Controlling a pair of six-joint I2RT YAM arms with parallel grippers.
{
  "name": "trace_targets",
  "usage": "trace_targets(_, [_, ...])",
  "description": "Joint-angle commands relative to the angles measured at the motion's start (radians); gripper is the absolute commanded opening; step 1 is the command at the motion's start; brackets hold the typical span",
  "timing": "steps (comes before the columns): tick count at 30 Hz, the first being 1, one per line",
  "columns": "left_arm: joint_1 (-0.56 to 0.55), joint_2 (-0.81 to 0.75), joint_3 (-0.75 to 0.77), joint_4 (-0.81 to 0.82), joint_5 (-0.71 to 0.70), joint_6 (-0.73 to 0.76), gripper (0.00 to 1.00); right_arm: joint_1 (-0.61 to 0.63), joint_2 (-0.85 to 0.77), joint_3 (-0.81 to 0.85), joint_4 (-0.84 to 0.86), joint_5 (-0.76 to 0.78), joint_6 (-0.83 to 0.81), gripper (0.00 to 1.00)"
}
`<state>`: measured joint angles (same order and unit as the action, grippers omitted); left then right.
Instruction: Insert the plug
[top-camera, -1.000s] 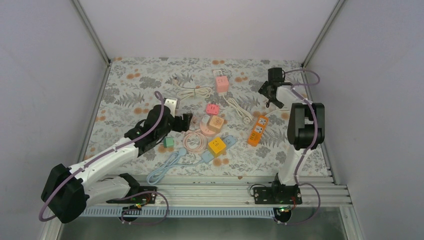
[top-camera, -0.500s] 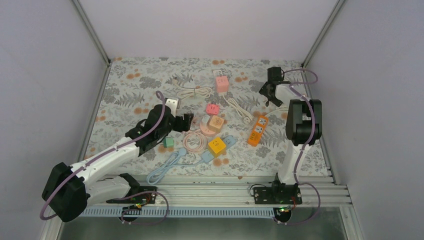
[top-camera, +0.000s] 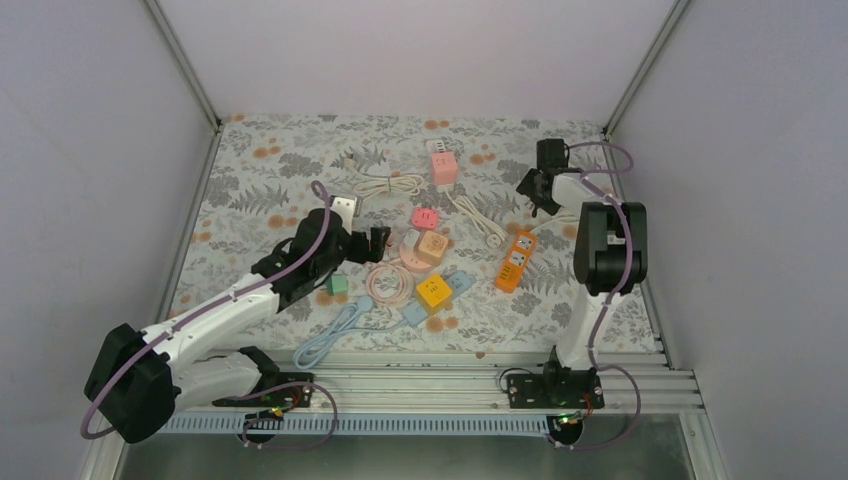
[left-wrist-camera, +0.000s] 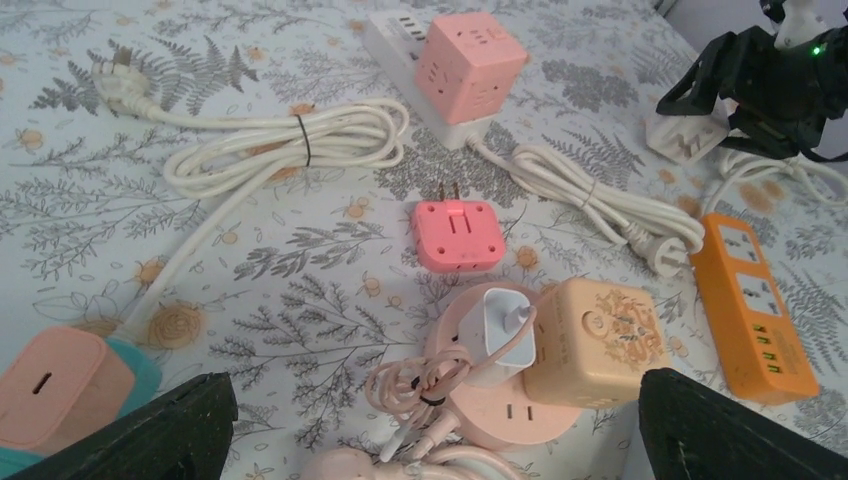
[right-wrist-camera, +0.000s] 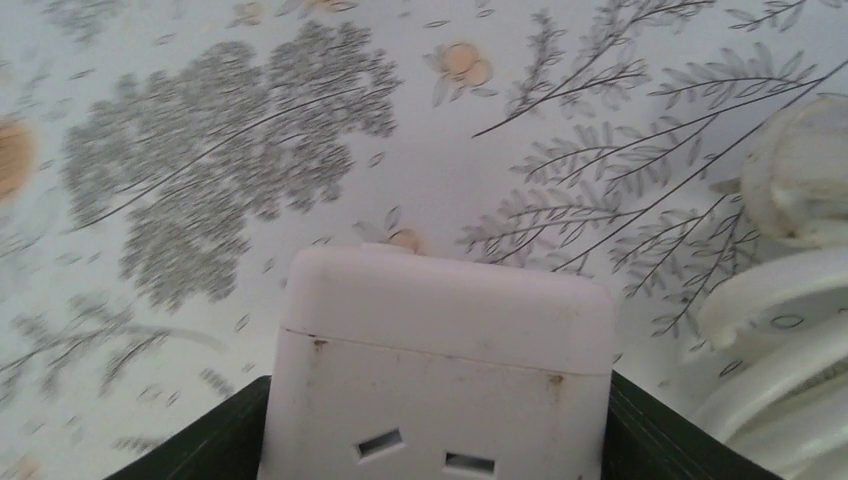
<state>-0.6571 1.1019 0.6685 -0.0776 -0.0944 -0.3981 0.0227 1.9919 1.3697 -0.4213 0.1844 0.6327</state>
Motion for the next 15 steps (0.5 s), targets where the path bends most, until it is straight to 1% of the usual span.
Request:
trace_targets(1, [0.008, -0.043, -0.002, 0.09, 0.037, 0.005, 1.0, -0.009, -0.166, -0.061, 0.115, -0.166, -0.079, 0.6])
trace_targets(4, [0.015, -0.066, -0.006, 0.145, 0.086, 0.03, 1.0, -0.01, -0.266, -0.12, 0.173, -0.375, -0.122, 0.6])
trace_targets(7, [0.029, -0.068, 0.019, 0.196, 0.174, 0.054, 1.0, -0.008, -0.376, -0.199, 0.266, -0.64, -0.145, 0.58])
trace_targets(9, [0.042, -0.058, 0.044, 0.227, 0.241, 0.044, 1.0, -0.004, -0.432, -0.246, 0.331, -0.805, -0.148, 0.58])
trace_targets(13, [0.071, -0.022, 0.09, 0.307, 0.376, -0.022, 1.0, 0.023, -0.53, -0.317, 0.458, -1.067, -0.12, 0.58])
trace_targets(15, [0.077, 0.001, 0.116, 0.34, 0.433, -0.044, 1.0, 0.044, -0.574, -0.333, 0.502, -1.146, -0.101, 0.58])
